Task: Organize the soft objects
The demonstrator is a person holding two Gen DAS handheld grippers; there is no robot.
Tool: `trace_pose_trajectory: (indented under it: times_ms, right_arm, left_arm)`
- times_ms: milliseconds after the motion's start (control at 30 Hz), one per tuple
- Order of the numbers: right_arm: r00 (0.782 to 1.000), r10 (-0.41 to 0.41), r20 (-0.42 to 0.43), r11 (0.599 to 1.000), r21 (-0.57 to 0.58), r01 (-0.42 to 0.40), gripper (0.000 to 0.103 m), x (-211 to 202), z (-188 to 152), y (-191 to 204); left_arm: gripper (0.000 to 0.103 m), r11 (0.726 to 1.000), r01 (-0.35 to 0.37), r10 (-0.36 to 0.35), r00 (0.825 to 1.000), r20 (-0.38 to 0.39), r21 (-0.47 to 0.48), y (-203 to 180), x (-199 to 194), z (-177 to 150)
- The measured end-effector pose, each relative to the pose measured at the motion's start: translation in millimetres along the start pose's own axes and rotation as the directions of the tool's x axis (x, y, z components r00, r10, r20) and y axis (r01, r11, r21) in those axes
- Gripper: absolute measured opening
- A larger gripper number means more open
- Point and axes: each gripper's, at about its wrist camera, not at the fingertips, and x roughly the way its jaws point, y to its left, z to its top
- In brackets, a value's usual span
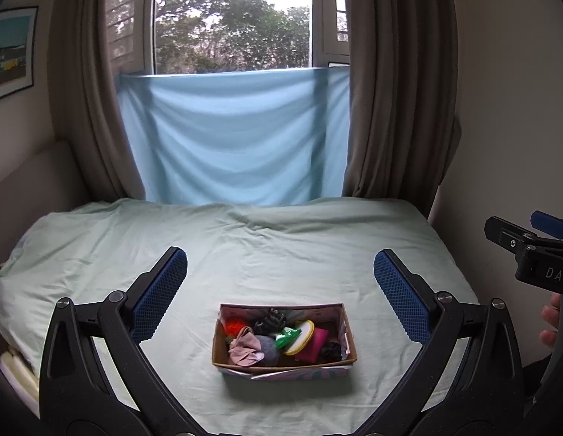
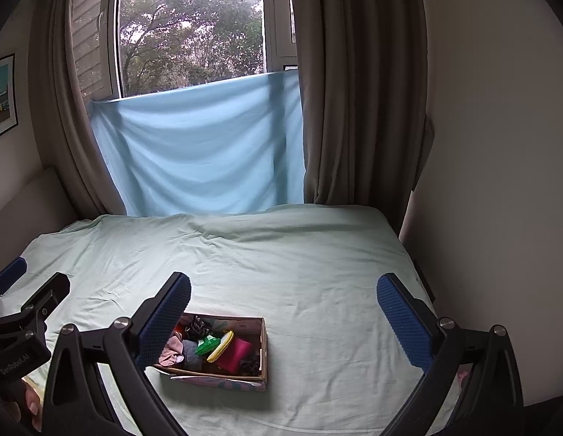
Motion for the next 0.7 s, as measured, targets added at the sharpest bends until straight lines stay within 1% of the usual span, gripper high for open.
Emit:
trace_pose_trajectory:
  times_ms: [267, 500, 700]
  right_arm:
    - [1.0, -0.001, 0.003, 1.0, 0.006, 0.001, 0.102, 4, 3, 0]
    - [1.0, -0.002, 0.0, 1.0, 0.009, 0.002, 0.102, 8, 4, 0]
    - [1.0, -0.006, -0.009, 1.0, 0.011, 0.006, 0.102, 18, 8, 1]
  left_arm:
    - [0.102, 1.0, -0.002, 0.002, 1.0, 0.018, 0.002, 2, 2, 3]
    - [0.103, 0.999, -0.039, 0.038, 0.999, 0.035, 0.016, 1, 5, 6]
    - [0.103, 1.0, -0.019, 0.019, 0.999, 0.03, 0.001, 6, 13, 8]
